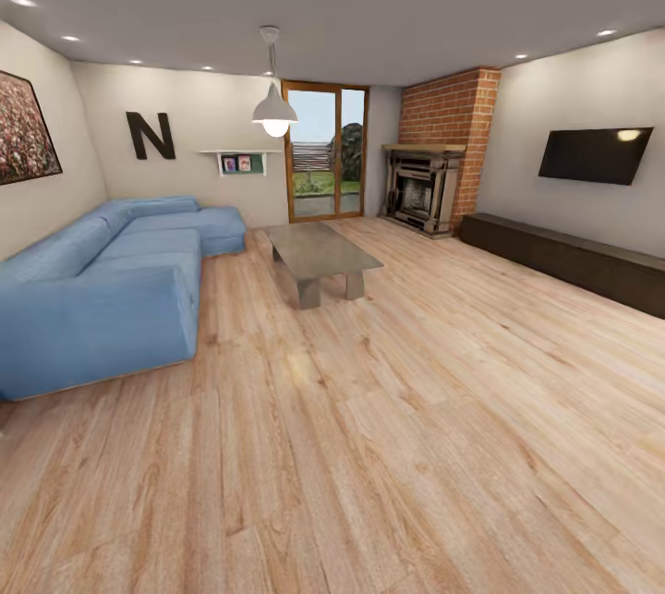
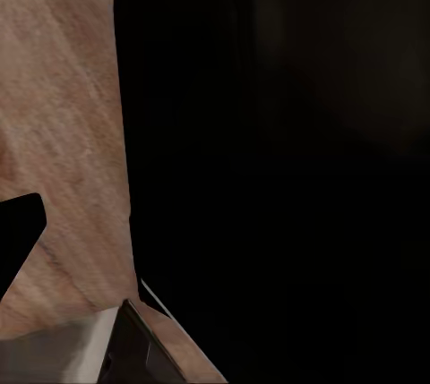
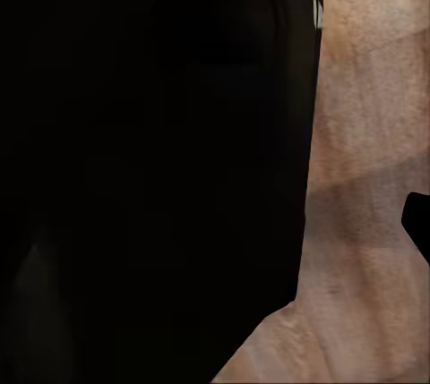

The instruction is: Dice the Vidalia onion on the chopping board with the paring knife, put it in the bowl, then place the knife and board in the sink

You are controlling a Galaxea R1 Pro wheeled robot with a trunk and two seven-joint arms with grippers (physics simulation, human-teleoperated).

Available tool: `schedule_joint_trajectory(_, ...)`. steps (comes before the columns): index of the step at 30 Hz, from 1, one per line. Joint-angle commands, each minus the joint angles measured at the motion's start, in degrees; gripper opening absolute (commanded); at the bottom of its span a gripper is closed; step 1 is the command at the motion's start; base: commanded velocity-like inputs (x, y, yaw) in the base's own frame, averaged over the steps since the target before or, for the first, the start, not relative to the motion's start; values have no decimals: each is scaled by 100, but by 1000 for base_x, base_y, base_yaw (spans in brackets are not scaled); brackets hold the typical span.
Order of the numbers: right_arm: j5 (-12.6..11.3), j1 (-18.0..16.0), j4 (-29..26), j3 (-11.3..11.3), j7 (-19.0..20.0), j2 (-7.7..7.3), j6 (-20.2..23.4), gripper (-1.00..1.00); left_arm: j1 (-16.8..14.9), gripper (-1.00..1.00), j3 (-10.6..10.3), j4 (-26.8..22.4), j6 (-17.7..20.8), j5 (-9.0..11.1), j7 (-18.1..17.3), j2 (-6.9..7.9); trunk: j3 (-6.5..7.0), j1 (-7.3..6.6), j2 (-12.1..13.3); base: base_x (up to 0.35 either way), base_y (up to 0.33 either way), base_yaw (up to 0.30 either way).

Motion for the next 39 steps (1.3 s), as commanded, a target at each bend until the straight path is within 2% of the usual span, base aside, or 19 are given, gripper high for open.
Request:
schedule_joint_trajectory(1,-15,-34,-33,-3,-33,33,-33,100,26,100,26,-2,-33,-11,-8,17,-3,0,-2,0,0,0)
schedule_joint_trajectory(5,-13,-62,-163,-3,-16,162,53,100,26,100,-22,26,29,-27,-2,-8,-3,0,-2,0,0,0)
schedule_joint_trajectory(11,16,-62,-217,8,-3,310,75,100,26,100,-28,20,87,-26,0,59,-3,0,-2,0,0,0)
schedule_joint_trajectory(16,31,-62,-355,16,-1,294,39,100,26,100,-2,-10,-74,-21,0,177,-3,0,-2,0,0,0)
schedule_joint_trajectory(21,41,-62,-516,21,-14,257,-91,100,26,100,14,-172,-235,-18,14,206,-3,0,-2,0,0,0)
schedule_joint_trajectory(29,44,-62,-775,1,-123,7,-348,100,26,100,25,-430,-491,-13,22,211,-3,0,-2,0,0,0)
schedule_joint_trajectory(33,43,-62,-904,0,-251,-20,-477,100,26,100,26,-559,-620,-16,30,213,-3,0,-2,0,0,0)
schedule_joint_trajectory(34,44,-62,-2651,0,-329,-47,-1348,100,26,100,26,-2708,-1141,-17,30,227,-3,0,-2,0,0,0)
schedule_joint_trajectory(35,42,-62,-2903,0,-355,-110,-1375,100,26,100,26,-2862,-1145,-17,28,272,-3,0,-2,0,0,0)
schedule_joint_trajectory(37,39,-62,-3066,3,-354,-172,-1452,100,26,100,23,-2953,-1156,-14,24,311,-3,0,-2,0,0,0)
schedule_joint_trajectory(38,41,-62,-3120,5,-353,-193,-1556,100,26,100,19,-2983,-1182,-14,22,329,-3,0,-2,0,0,0)
schedule_joint_trajectory(39,30,-62,-3142,13,-352,-214,-1834,100,26,100,7,-2991,-1290,-5,20,347,-3,0,-2,0,0,0)
